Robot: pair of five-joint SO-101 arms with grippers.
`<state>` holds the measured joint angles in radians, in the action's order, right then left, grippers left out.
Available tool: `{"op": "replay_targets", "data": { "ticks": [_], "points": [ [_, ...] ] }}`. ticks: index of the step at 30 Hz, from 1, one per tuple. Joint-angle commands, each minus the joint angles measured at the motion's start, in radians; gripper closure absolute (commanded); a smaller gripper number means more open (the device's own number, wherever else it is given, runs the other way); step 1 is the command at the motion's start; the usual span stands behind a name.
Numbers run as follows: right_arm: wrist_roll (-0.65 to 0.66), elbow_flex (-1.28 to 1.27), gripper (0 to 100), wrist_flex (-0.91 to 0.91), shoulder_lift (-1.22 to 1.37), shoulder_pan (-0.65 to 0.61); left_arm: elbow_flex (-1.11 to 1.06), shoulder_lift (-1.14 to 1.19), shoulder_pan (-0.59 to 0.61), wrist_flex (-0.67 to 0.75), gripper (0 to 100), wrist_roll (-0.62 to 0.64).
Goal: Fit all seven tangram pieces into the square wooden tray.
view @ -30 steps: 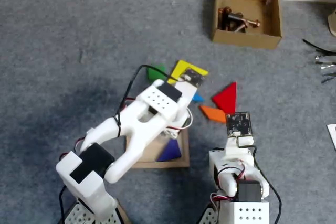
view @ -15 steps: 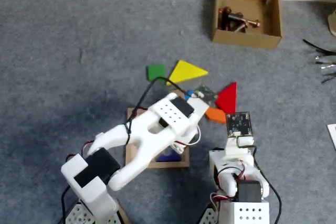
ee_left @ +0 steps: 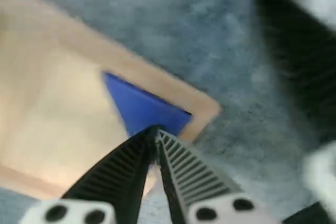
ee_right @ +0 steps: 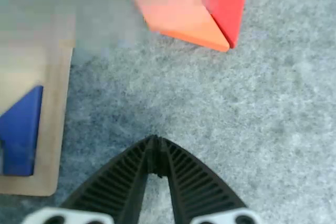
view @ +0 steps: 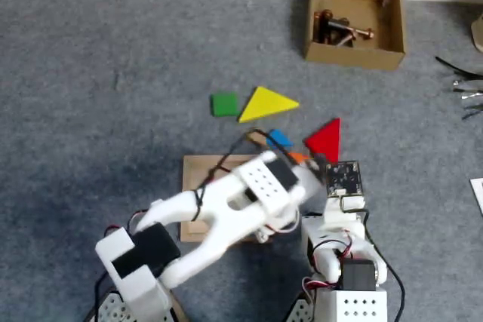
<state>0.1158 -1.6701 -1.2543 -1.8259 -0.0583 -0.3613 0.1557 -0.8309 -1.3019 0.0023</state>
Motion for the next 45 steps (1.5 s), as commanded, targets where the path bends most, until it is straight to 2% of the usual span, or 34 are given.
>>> {"op": "replay_targets", "data": {
  "ticks": [1,12,19,25,34,45],
  "points": [
    [-0.005,-0.122,99.3,0.007,-0.013,-0.007,0.015,-0.021,-0.016,-0.011,99,-0.038],
    [-0.005,-0.122,99.3,0.007,-0.013,-0.007,0.107,-0.025,0.085,-0.017,99,-0.038],
    [-0.005,-0.122,99.3,0.007,-0.013,-0.007,0.160,-0.025,0.084,-0.058,99,-0.038],
    [-0.005,-0.122,99.3,0.007,-0.013,-0.007,0.182,-0.176,0.116,-0.126,99,-0.038],
    [-0.005,-0.122,99.3,0.007,-0.013,-0.007,0.019,-0.521,0.277,-0.132,99,-0.038],
    [-0.005,-0.122,99.3,0.007,-0.013,-0.007,0.004,-0.711,0.590,-0.138,99,-0.040]
  ]
}}
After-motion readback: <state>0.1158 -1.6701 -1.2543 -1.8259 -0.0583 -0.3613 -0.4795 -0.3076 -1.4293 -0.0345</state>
